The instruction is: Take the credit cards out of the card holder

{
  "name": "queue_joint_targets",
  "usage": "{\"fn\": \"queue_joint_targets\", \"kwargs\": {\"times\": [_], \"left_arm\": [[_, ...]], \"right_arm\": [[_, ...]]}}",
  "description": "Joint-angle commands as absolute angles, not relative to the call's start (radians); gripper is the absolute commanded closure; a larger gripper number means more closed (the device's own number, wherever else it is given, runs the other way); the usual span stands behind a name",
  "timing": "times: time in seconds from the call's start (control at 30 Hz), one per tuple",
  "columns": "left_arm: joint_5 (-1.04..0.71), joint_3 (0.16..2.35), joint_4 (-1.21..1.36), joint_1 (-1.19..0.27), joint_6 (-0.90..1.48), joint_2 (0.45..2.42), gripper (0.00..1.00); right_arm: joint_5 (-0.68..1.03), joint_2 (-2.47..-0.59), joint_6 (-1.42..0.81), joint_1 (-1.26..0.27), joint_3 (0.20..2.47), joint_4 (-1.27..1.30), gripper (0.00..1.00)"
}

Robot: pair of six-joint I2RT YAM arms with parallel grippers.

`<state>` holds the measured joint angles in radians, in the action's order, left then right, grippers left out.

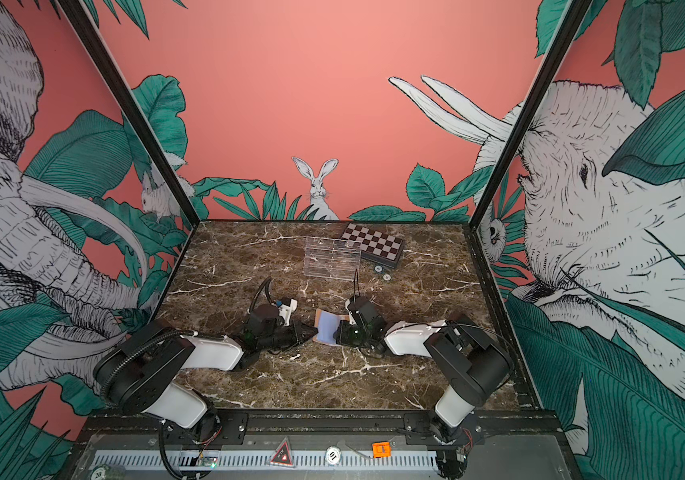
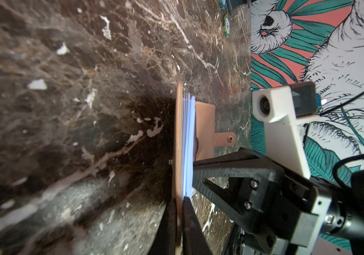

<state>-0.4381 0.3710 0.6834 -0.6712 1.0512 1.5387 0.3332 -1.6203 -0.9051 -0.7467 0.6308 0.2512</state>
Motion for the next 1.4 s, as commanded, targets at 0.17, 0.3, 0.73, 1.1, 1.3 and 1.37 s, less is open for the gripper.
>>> {"fn": "queue_joint_targets", "kwargs": {"times": [0.17, 0.3, 0.73, 1.1, 1.3, 1.37], "left_arm": [[-0.443, 0.350, 0.719, -0.671, 1.048, 1.532, 1.00], [-0.433, 0.345, 0.730, -0.671, 1.053, 1.529, 1.00], [-0.347, 0.311, 0.801, -0.694, 1.085, 1.519, 1.00], [-0.305, 0.305, 0.818, -0.758, 1.088, 1.514, 1.00], [-0.304, 0.309, 0.819, -0.763, 1.084, 1.520, 1.00], [-0.303, 0.309, 0.817, -0.763, 1.083, 1.520, 1.00]], "right_arm": [[0.335, -1.556, -0.905, -0.744, 0.631, 0.225, 0.73], [0.322, -1.491, -0.905, -0.745, 0.654, 0.179, 0.40], [0.254, -1.554, -0.818, -0.743, 0.854, -0.156, 0.02], [0.261, -1.697, -0.796, -0.743, 0.920, -0.162, 0.05], [0.266, -1.706, -0.800, -0.744, 0.910, -0.142, 0.06], [0.251, -1.710, -0.795, -0.745, 0.912, -0.165, 0.06]]}}
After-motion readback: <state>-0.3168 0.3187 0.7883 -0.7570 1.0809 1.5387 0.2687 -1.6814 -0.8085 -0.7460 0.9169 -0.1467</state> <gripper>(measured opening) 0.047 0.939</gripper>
